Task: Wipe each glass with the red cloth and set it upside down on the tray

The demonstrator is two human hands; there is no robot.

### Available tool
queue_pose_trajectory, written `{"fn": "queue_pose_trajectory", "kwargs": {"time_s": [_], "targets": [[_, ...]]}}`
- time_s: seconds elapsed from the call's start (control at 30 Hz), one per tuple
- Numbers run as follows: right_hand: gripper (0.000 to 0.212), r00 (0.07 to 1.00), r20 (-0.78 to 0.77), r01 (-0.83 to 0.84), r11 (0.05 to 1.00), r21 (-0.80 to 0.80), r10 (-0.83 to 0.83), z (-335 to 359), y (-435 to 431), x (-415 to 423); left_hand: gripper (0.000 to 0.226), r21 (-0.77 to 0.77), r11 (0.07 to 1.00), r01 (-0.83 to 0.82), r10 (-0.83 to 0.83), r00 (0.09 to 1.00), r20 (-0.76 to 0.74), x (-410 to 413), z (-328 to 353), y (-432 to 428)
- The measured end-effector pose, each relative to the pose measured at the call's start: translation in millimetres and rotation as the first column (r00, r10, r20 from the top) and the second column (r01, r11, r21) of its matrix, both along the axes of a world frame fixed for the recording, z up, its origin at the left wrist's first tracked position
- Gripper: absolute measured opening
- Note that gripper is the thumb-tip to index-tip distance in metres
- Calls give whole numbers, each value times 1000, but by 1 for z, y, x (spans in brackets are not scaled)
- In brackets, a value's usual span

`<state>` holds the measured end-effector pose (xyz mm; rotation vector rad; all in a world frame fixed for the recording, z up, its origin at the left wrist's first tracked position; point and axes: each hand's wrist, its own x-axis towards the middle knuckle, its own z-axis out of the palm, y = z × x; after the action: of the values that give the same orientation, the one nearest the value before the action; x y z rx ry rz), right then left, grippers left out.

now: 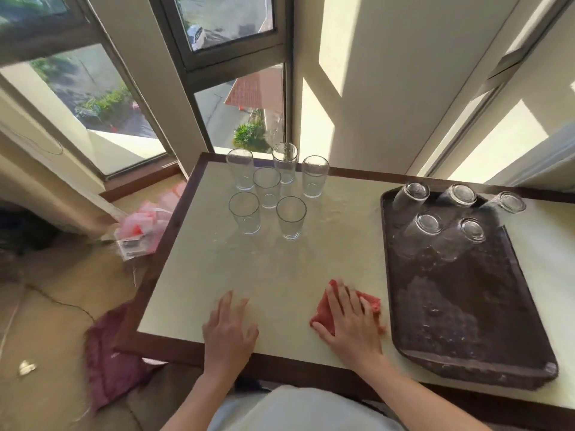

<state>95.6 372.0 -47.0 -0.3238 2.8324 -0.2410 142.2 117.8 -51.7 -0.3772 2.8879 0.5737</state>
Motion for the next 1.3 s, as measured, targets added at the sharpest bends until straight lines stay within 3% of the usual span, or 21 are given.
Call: {"fn": "queue_pose_trajectory", "kwargs": {"time_s": [0.17, 0.33, 0.4, 0.47, 0.53, 0.67, 0.77, 0.93, 1.13, 1.23, 1.3], "targets": [[53, 984, -78, 151, 985, -89, -158, 1, -17, 0, 57, -53, 996, 75, -77, 996, -38, 9, -8, -30], [54, 909, -159, 335, 902, -272, -385, 4, -34, -6, 58, 52, 998, 47, -46, 998, -33, -1, -6, -37], [46, 830, -58, 470, 752, -462, -554, 17, -44, -11, 60, 152, 988, 15, -16, 1000, 9, -16, 2, -41], [28, 740, 104, 576, 546, -609, -664, 37, -55, -19, 65, 254, 966, -41, 41, 999, 5, -38, 11, -47], [16, 637, 300, 676, 328, -660, -710, 52, -63, -29, 70, 352, 931, -94, 109, 994, -22, -70, 22, -53], [21, 486, 612, 733, -90, -674, -624, 69, -76, -44, 80, 518, 840, -159, 238, 967, -89, -142, 36, -62], [23, 444, 741, 719, -293, -630, -503, 85, -86, -46, 88, 599, 780, -182, 262, 964, -49, -186, 35, -66], [28, 429, 819, 708, -422, -567, -380, 103, -95, -42, 88, 669, 737, -100, 201, 977, -75, -216, 24, -62], [35, 432, 847, 708, -464, -532, -311, 106, -90, -36, 68, 737, 670, -86, 232, 968, -98, -200, 27, -61], [38, 442, 847, 707, -466, -532, -296, 106, -82, -34, 68, 818, 563, -116, 215, 977, -10, -168, 44, -65], [41, 454, 843, 710, -455, -537, -287, 108, -80, -30, 69, 884, 444, -148, 196, 978, 65, -141, 58, -61]]}}
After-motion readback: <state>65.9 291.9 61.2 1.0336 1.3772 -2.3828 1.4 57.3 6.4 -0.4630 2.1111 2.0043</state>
